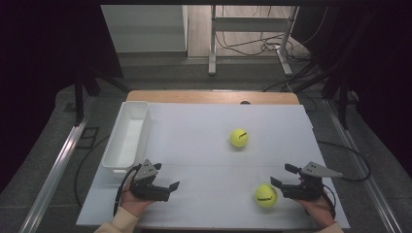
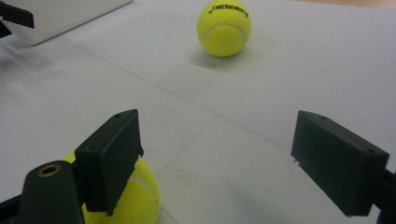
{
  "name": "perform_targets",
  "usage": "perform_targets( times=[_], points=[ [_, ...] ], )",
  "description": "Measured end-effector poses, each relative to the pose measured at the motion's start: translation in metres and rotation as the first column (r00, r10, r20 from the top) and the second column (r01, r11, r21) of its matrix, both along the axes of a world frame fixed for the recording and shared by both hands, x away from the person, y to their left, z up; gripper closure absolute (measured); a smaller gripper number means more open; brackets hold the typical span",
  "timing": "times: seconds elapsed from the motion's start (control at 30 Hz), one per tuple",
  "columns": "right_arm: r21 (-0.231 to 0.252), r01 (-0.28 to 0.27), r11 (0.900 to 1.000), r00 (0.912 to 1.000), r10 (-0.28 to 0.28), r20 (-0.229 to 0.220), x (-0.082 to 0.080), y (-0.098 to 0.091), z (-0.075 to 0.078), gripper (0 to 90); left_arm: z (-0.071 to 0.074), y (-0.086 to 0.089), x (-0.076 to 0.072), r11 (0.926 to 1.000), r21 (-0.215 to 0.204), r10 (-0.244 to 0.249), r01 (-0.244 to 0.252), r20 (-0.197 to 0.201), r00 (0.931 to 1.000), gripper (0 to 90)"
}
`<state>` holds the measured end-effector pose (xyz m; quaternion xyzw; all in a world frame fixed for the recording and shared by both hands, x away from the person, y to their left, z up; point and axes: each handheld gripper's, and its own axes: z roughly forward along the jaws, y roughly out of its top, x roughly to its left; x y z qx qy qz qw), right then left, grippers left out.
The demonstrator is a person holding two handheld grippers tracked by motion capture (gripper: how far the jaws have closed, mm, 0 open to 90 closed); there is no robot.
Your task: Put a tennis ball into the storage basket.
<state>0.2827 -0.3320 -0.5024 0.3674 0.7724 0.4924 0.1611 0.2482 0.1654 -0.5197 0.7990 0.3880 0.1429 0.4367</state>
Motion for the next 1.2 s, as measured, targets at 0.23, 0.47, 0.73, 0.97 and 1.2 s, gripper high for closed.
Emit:
perform_targets(
  times=[0.23,0.47,0.73,0.97,1.2],
  points=[
    [-0.001,0.008,1.0,1.0,-0.008,-0.002,0.0,0.0,0.0,16.3,0.003,-0.001,0.002,1.0,-0.001,-0.003,0.003,0.007,1.0,6.1],
    [-0.004,0.014,0.9999,0.9999,-0.014,0.005,0.0,0.001,0.0,16.5,0.005,-0.005,0.004,0.9999,-0.007,-0.011,0.011,0.009,0.9999,6.2],
    [-0.012,0.015,0.9998,0.9999,-0.015,0.002,0.001,0.001,-0.001,16.6,0.008,-0.011,0.01,0.9994,-0.019,-0.028,0.028,0.005,0.9996,6.3],
    [-0.014,0.015,0.9998,0.9999,-0.015,0.001,0.002,0.001,-0.002,16.5,0.011,-0.012,0.015,0.9992,-0.031,-0.026,0.026,0.006,0.9996,6.4],
    [-0.015,0.017,0.9997,0.9999,-0.017,0.002,0.002,0.001,-0.001,16.5,0.014,-0.016,0.02,0.9992,-0.028,-0.03,0.03,0.006,0.9995,6.4]
  ],
)
